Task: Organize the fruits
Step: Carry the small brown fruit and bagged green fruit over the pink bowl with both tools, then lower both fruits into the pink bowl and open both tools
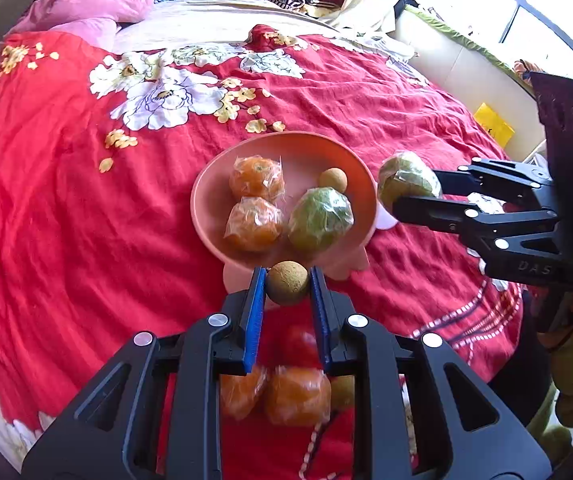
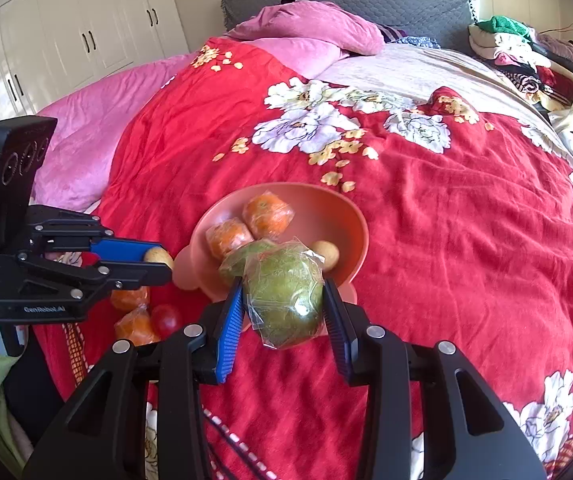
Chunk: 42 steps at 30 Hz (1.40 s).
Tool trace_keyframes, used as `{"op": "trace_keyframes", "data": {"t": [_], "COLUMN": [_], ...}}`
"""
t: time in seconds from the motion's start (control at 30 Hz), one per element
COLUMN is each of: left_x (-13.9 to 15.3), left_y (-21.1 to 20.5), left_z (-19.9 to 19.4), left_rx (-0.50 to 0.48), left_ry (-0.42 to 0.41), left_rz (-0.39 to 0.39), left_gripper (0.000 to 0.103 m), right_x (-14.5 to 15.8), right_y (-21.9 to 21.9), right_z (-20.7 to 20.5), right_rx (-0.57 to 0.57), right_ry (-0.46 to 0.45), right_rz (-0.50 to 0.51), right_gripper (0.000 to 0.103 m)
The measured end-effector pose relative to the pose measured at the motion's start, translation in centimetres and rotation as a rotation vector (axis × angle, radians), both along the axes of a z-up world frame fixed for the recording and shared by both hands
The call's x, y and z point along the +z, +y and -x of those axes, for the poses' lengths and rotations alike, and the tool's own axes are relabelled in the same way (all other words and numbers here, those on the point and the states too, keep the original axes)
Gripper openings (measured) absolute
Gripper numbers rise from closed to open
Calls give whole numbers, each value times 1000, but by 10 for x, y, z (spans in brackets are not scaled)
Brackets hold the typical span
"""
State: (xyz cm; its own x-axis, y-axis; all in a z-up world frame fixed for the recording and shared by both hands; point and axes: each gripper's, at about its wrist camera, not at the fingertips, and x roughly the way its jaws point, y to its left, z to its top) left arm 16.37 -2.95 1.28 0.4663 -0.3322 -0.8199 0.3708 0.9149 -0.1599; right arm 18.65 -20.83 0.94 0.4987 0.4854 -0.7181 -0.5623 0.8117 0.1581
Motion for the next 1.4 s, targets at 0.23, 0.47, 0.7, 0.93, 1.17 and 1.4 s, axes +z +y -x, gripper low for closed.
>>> {"op": "trace_keyframes", "data": {"t": [0.23,0.47,0.7,0.93,1.17,1.4], "left_x": [-8,-17,-20,-24,-31,-33], "left_y": [-11,-19,-21,-25,-27,-26], "left_z": [-15,-22,-28,-35,-37,-38], "left_rx": [-13,-20,-19,-25,-28,-23], "left_ry": [13,26,28,35,49,52], "left_rz": [-10,-21,-13,-7,-6,1], "left_gripper": [15,15,15,15,15,15], "right_x": [-1,-2,-4,-10,-13,-15], "right_y": [0,3,9,17,24,30], "right_z": [-14,-30,-44,-61,-72,-84], "right_rx": [-13,-16,-13,-8,-1,-5], "right_ry": [1,3,4,12,13,12], "right_rz": [6,11,26,42,43,43], "right_gripper": [37,37,37,37,37,37]}}
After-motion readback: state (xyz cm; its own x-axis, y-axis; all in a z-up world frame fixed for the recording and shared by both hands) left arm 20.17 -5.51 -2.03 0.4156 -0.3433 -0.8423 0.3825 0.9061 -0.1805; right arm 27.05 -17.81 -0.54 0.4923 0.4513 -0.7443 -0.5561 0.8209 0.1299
